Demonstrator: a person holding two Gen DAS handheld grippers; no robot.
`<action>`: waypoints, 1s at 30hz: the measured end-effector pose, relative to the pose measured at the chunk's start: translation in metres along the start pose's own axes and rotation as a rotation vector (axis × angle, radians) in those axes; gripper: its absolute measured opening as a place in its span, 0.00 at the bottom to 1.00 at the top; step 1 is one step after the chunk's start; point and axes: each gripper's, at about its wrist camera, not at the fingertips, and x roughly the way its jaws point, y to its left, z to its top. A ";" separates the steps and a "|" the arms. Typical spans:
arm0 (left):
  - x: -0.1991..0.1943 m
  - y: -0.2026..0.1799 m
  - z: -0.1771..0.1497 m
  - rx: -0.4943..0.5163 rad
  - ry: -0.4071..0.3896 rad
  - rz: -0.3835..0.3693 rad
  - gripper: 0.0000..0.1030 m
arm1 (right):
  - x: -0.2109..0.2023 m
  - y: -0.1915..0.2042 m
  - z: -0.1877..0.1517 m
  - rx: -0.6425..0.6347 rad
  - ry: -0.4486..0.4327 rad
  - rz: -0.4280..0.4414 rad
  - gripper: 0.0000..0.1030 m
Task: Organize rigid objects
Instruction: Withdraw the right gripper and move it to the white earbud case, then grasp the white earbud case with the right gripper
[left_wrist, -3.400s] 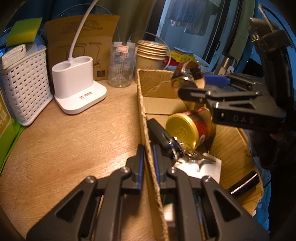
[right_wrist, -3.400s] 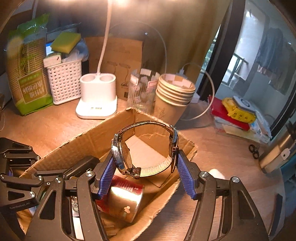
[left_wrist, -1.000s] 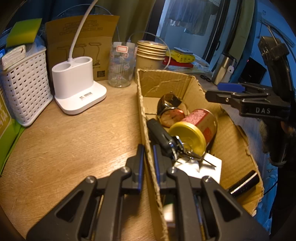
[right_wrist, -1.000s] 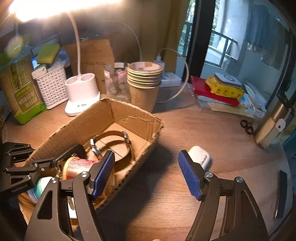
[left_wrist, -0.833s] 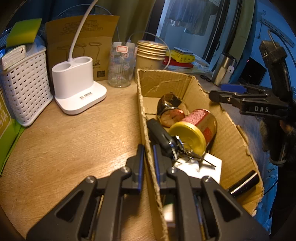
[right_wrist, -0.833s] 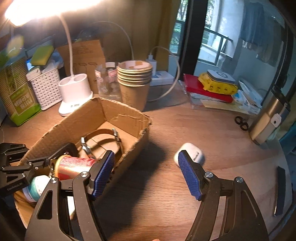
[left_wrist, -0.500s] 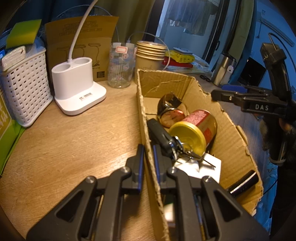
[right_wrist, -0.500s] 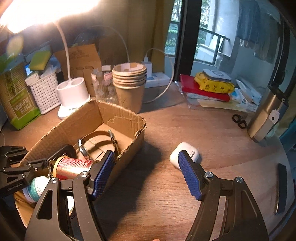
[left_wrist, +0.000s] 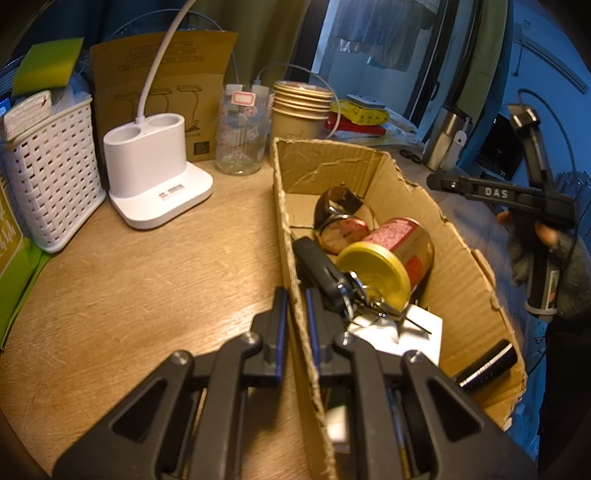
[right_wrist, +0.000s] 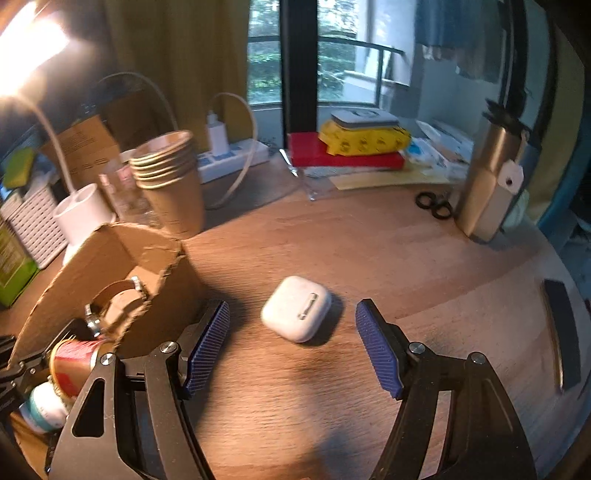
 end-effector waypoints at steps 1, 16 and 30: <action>0.000 0.000 0.000 0.000 0.000 0.000 0.11 | 0.003 -0.003 0.000 0.016 0.002 -0.002 0.72; 0.000 0.000 0.000 0.000 0.000 0.000 0.11 | 0.043 0.006 0.003 -0.001 0.050 -0.059 0.72; 0.000 0.000 0.000 0.001 0.000 0.001 0.11 | 0.064 0.009 -0.002 -0.017 0.097 -0.097 0.65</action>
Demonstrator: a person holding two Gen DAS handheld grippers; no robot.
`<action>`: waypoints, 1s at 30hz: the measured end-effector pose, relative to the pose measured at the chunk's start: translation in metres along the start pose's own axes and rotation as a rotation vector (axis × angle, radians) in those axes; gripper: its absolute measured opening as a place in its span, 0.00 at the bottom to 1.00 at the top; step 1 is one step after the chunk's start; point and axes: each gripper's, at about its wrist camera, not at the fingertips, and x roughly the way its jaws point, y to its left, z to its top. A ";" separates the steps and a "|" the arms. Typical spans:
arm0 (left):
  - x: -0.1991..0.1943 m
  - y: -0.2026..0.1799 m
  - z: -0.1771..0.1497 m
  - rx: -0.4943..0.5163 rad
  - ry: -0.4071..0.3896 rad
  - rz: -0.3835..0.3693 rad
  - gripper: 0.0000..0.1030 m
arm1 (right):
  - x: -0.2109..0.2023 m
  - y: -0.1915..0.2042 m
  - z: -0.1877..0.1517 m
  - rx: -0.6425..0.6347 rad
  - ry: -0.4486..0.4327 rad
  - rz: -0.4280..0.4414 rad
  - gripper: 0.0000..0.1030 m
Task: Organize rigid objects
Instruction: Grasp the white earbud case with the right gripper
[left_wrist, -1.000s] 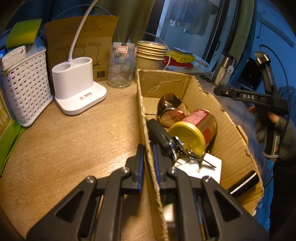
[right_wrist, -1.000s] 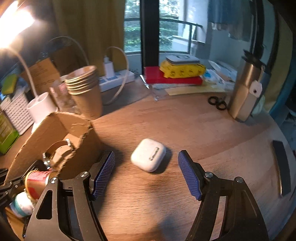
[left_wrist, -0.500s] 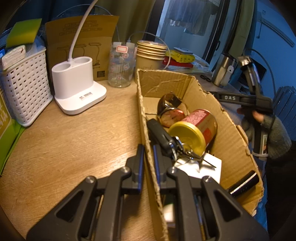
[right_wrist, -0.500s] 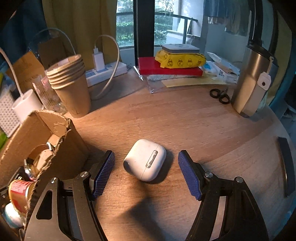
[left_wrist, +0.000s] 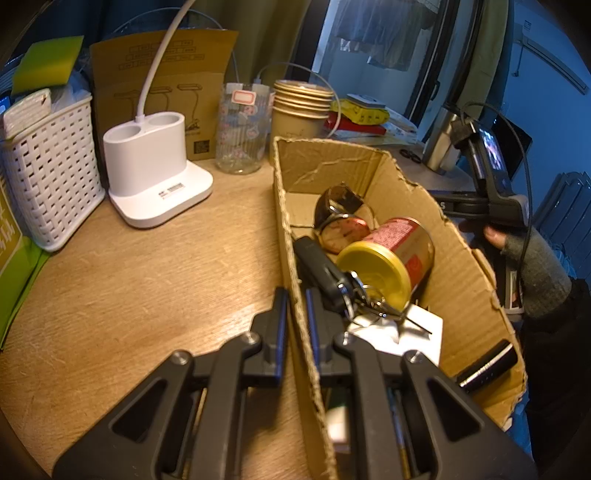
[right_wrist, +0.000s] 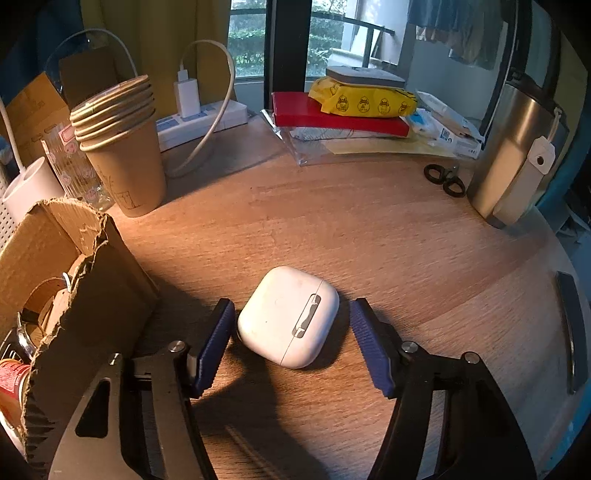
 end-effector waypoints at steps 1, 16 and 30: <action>0.000 0.000 0.000 0.000 0.000 0.000 0.11 | 0.001 0.000 0.000 -0.001 0.002 0.001 0.65; 0.000 0.000 0.000 0.000 0.000 0.000 0.11 | -0.004 0.007 -0.003 -0.031 -0.005 0.025 0.56; 0.000 0.000 0.000 0.000 0.001 0.002 0.11 | -0.021 0.006 -0.002 -0.025 -0.034 0.031 0.56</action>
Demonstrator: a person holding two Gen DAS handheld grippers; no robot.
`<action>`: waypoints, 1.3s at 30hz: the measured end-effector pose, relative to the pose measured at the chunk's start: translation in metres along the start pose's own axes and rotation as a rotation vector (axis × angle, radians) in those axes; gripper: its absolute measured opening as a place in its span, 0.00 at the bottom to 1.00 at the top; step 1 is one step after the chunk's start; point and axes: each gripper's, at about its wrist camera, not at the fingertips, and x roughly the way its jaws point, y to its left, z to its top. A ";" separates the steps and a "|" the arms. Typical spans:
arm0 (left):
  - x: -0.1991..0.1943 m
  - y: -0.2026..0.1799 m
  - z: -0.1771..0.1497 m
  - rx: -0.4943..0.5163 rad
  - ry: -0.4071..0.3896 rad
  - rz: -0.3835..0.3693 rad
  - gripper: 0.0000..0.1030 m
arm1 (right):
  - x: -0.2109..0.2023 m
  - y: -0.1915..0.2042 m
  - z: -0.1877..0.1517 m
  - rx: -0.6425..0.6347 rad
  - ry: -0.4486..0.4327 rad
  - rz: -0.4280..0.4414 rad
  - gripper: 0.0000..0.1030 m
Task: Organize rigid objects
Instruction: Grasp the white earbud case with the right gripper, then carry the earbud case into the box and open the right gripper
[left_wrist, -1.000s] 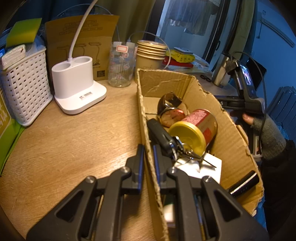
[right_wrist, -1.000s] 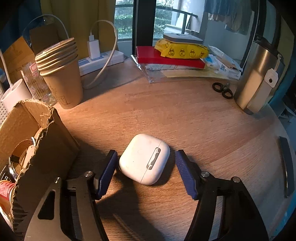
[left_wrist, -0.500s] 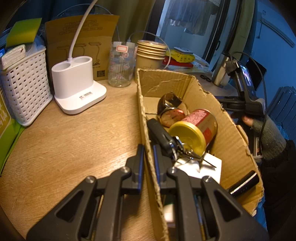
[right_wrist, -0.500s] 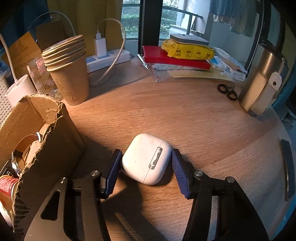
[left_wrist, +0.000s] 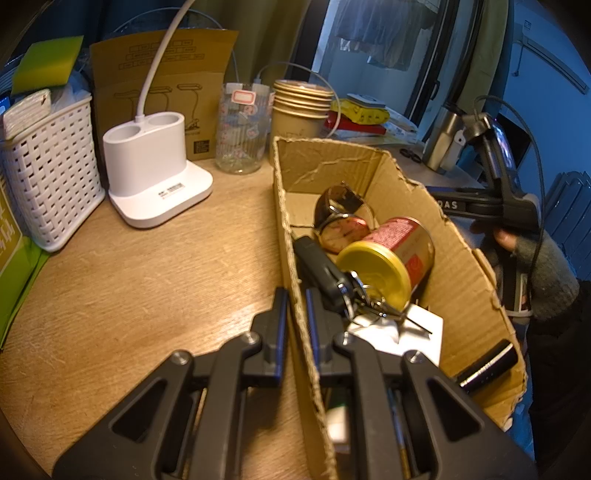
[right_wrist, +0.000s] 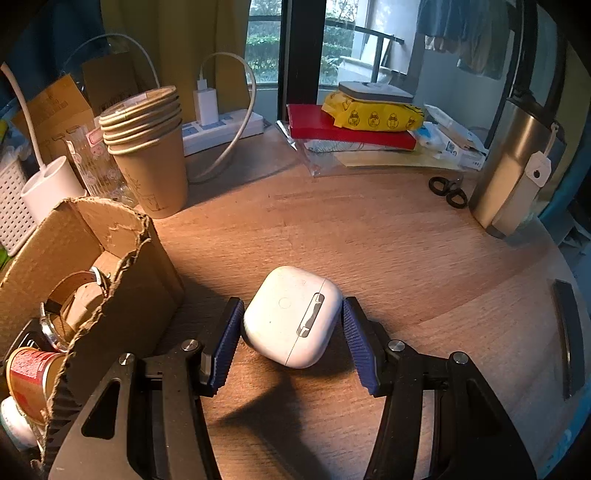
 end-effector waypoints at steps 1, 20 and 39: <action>0.000 0.000 0.000 0.000 0.000 0.001 0.11 | -0.002 0.000 0.000 -0.001 -0.003 0.000 0.56; 0.002 0.000 -0.001 0.001 -0.001 0.002 0.11 | -0.048 0.019 0.002 -0.036 -0.082 0.028 0.56; 0.001 0.000 -0.001 0.002 -0.001 0.003 0.11 | -0.082 0.051 0.009 -0.100 -0.153 0.080 0.56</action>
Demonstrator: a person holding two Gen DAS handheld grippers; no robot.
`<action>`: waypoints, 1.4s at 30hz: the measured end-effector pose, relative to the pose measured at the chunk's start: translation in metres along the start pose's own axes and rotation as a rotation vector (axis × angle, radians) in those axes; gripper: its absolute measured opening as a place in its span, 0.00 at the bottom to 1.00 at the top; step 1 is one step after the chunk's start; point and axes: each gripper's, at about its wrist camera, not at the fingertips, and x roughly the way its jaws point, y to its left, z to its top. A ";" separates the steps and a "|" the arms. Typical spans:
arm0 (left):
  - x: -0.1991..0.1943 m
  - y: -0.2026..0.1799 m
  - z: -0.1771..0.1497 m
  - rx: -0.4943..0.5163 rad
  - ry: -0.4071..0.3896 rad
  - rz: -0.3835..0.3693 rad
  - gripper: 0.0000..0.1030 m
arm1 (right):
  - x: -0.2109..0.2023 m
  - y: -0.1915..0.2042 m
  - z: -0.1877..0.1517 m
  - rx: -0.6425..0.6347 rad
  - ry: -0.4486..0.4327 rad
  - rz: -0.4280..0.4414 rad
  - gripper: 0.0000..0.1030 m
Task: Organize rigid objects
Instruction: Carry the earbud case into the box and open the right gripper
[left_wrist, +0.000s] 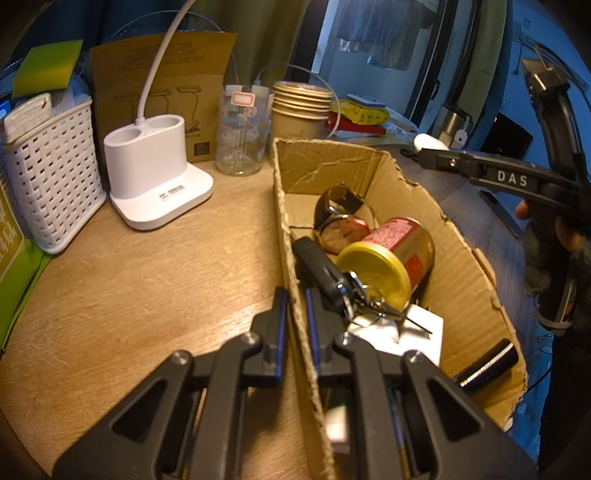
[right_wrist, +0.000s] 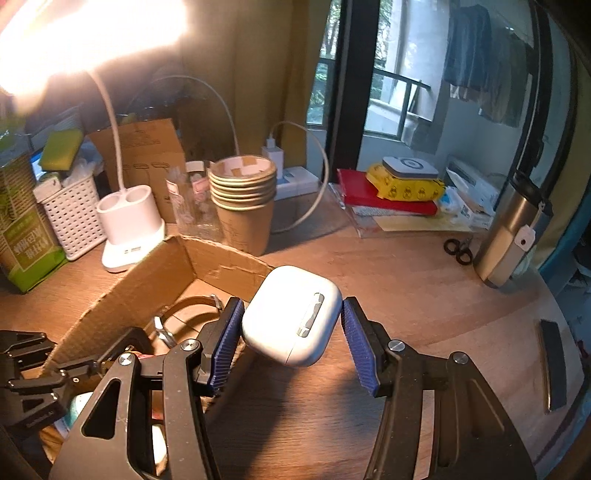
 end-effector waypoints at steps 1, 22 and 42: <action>0.000 0.000 0.000 0.000 0.000 0.000 0.11 | 0.000 0.002 0.000 -0.004 -0.001 0.004 0.56; 0.000 -0.001 0.000 0.001 0.000 0.001 0.11 | 0.019 0.041 -0.004 -0.068 0.034 0.084 0.56; 0.000 0.000 0.001 0.004 -0.002 0.001 0.11 | 0.035 0.053 -0.007 -0.117 0.080 0.085 0.56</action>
